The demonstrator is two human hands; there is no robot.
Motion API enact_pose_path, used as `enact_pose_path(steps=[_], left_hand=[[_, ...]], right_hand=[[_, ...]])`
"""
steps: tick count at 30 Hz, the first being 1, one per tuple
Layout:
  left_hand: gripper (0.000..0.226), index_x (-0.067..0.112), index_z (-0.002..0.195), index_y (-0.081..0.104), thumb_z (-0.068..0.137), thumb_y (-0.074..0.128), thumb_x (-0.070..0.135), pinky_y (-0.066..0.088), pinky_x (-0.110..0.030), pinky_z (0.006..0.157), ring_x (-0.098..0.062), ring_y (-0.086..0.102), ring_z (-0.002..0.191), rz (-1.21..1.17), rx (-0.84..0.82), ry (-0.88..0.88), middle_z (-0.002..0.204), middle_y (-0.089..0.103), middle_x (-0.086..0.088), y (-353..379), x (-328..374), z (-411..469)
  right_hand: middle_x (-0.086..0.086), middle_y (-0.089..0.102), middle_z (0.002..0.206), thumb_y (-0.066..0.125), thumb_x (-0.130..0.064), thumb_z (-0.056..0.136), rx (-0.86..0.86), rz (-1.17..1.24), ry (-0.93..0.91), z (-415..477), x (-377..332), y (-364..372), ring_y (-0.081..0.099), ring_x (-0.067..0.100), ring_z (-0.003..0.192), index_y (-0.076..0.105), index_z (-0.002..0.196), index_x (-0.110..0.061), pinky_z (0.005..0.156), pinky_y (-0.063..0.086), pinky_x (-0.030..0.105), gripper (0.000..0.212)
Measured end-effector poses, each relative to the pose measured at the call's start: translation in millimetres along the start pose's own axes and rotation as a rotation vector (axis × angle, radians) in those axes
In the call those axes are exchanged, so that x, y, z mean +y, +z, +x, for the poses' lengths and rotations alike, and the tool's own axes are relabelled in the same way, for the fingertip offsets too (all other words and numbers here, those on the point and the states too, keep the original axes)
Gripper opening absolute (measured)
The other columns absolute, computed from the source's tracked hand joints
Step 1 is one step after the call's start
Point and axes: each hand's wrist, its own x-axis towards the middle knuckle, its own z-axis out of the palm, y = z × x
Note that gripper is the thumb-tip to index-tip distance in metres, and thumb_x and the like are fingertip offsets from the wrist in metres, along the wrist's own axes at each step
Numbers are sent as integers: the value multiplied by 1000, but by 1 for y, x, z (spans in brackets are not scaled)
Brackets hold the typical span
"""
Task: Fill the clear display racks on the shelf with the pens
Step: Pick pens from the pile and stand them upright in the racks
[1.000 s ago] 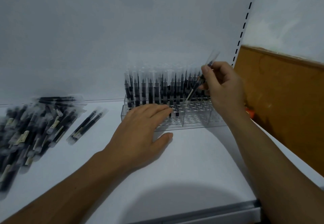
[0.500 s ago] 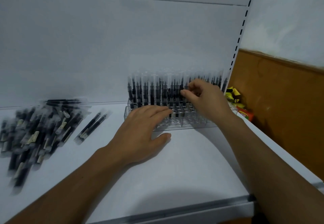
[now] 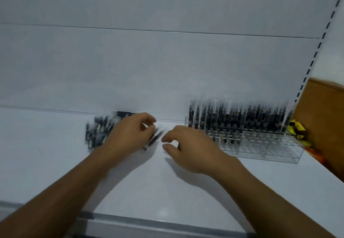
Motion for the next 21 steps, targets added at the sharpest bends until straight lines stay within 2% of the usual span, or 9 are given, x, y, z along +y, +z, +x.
enact_pose_path(steps=[2, 6, 10, 14, 18, 21], left_hand=[[16, 34, 104, 67, 89, 62, 35, 50, -25, 77, 1, 60, 83, 78, -7, -43, 91, 64, 21, -15, -15, -1], [19, 34, 105, 67, 87, 63, 39, 40, -12, 66, 4, 58, 82, 145, -72, -57, 91, 63, 21, -26, -26, 2], [22, 33, 107, 68, 87, 63, 41, 36, -8, 62, 7, 55, 76, 217, -129, -52, 85, 59, 23, -22, -26, 12], [23, 28, 107, 68, 87, 65, 38, 39, -15, 64, -2, 55, 80, 315, -217, -52, 97, 66, 13, -11, -14, 31], [26, 22, 106, 68, 84, 66, 35, 51, -30, 76, -14, 62, 91, 467, -365, -86, 103, 68, 6, 11, 3, 51], [28, 12, 110, 67, 85, 63, 23, 53, -34, 81, -23, 64, 100, 579, -408, -130, 111, 69, -7, 25, 6, 59]], right_hand=[[-3, 60, 118, 46, -42, 97, -103, -45, 5, 18, -13, 22, 59, 23, 105, 63, 118, -33, 80, 42, 34, 29], [8, 59, 120, 37, -47, 99, -171, -95, 39, 40, -16, 47, 57, 33, 107, 57, 119, -20, 75, 36, 37, 39], [5, 65, 105, 39, -53, 98, -94, -27, 13, 33, -9, 57, 60, 29, 95, 57, 108, -23, 69, 36, 34, 37], [-6, 68, 80, 43, -51, 96, -104, 113, 21, 24, -6, 56, 59, 19, 79, 56, 82, -24, 62, 39, 32, 33], [-7, 68, 75, 57, -41, 89, -119, 202, 68, 21, -3, 53, 61, 15, 80, 58, 79, -23, 68, 46, 29, 21], [-9, 71, 70, 60, -32, 84, -137, 291, 116, 22, -1, 51, 62, 12, 81, 59, 77, -23, 74, 51, 30, 12]])
